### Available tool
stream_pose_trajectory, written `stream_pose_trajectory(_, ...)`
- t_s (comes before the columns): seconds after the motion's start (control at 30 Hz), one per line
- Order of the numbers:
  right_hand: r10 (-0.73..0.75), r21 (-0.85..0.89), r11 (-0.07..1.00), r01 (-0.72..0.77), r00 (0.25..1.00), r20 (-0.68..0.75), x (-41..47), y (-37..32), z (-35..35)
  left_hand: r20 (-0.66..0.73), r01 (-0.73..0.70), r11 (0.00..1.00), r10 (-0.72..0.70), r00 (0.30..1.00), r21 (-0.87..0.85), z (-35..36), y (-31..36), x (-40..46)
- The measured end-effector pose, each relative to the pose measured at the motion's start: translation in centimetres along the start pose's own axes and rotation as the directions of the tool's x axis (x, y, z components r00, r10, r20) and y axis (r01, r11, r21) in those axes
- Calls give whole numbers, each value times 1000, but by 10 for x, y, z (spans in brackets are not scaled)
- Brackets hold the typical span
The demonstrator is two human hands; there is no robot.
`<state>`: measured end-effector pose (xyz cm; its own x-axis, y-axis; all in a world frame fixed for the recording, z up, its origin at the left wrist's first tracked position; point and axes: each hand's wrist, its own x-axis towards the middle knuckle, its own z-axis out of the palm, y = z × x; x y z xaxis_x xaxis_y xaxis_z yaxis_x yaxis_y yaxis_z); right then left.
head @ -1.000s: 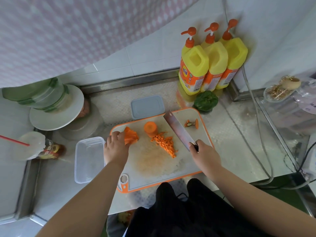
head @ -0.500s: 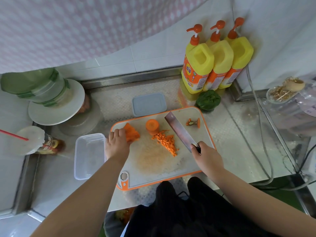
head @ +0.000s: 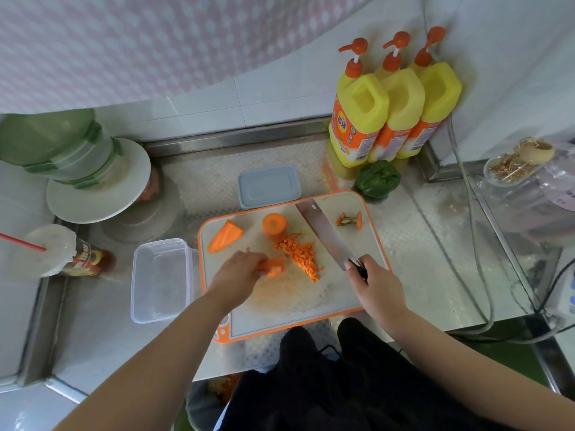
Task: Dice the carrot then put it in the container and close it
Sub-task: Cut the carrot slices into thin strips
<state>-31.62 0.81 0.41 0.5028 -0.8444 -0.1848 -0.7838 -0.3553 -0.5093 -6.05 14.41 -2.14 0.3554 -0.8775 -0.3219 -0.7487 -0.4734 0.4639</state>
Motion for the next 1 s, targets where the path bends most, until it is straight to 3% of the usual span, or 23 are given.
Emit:
stream_pose_trajectory(0.1,-105,49,993,105,994,-13,-4,2,2,220,-82,996,84,972,-17,12,5,-2)
stream_pose_trajectory(0.2,-279,33,959,280,960,-37,-8,1,5,177,-96,994,103,979,-50,20,1,-3)
stream_pose_trajectory(0.33,-379,-63,923,379,925,5,-9,-3,12,82,-126,982,115,990,143,22,3,-5)
stream_pose_trajectory(0.47,-314,-65,947,315,949,30,-7,-6,15,161,-184,951,147,976,247,23,3,-11)
stream_pose_trajectory(0.63,-205,-67,973,219,964,171,-6,-15,12,101,-268,914,249,963,305,24,1,-8)
stream_pose_trajectory(0.87,-102,-231,956,184,940,325,-7,-32,13,154,-413,811,385,910,413,18,-4,-7)
stream_pose_trajectory(1.0,5,-303,947,104,940,341,-7,-48,18,141,-449,779,434,890,438,21,-8,-8)
